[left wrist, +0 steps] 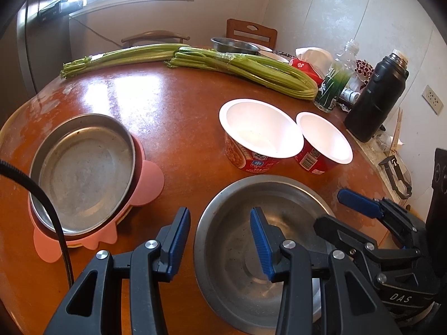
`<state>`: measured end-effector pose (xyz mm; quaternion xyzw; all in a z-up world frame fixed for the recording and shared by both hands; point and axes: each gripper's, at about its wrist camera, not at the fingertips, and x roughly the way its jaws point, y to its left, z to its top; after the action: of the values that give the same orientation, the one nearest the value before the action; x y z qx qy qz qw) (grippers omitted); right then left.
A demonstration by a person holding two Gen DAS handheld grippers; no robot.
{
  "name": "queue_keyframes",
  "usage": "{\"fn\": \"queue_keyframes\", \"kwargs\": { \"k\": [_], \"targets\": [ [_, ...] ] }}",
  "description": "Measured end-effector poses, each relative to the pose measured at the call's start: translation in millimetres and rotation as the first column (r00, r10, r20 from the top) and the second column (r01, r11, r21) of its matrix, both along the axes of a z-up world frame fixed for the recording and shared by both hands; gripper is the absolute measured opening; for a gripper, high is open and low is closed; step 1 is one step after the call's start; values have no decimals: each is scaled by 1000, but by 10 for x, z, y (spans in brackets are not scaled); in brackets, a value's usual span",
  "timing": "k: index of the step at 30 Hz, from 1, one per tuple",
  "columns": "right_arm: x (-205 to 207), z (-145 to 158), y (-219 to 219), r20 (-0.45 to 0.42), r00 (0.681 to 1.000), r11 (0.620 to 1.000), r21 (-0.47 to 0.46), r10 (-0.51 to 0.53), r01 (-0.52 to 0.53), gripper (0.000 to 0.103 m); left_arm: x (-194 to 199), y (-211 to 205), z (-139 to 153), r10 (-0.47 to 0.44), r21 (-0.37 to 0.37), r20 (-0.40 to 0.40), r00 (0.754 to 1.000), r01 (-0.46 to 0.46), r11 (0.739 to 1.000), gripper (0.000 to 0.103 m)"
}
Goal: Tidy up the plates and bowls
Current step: 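Open the left gripper and move it to the white paper bowl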
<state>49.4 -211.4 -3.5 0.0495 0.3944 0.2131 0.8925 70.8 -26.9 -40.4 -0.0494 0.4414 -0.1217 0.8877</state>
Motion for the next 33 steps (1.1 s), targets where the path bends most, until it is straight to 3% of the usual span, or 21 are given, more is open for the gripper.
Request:
{"fn": "queue_keyframes", "kwargs": {
  "k": [9, 15, 26, 33],
  "targets": [
    [246, 36, 27, -68, 998, 990, 141, 12, -2, 74, 87, 17, 56, 16, 20, 13, 1000, -17, 1000, 44],
    [426, 29, 11, -108, 994, 982, 184, -14, 34, 74, 185, 36, 106, 21, 30, 17, 1000, -21, 999, 44],
    [759, -90, -44, -199, 976, 971, 198, -90, 130, 74, 635, -39, 293, 0, 52, 15, 1000, 0, 999, 44],
    [846, -101, 5, -184, 978, 978, 162, -99, 129, 74, 958, -106, 281, -19, 42, -28, 999, 20, 999, 44]
  ]
}}
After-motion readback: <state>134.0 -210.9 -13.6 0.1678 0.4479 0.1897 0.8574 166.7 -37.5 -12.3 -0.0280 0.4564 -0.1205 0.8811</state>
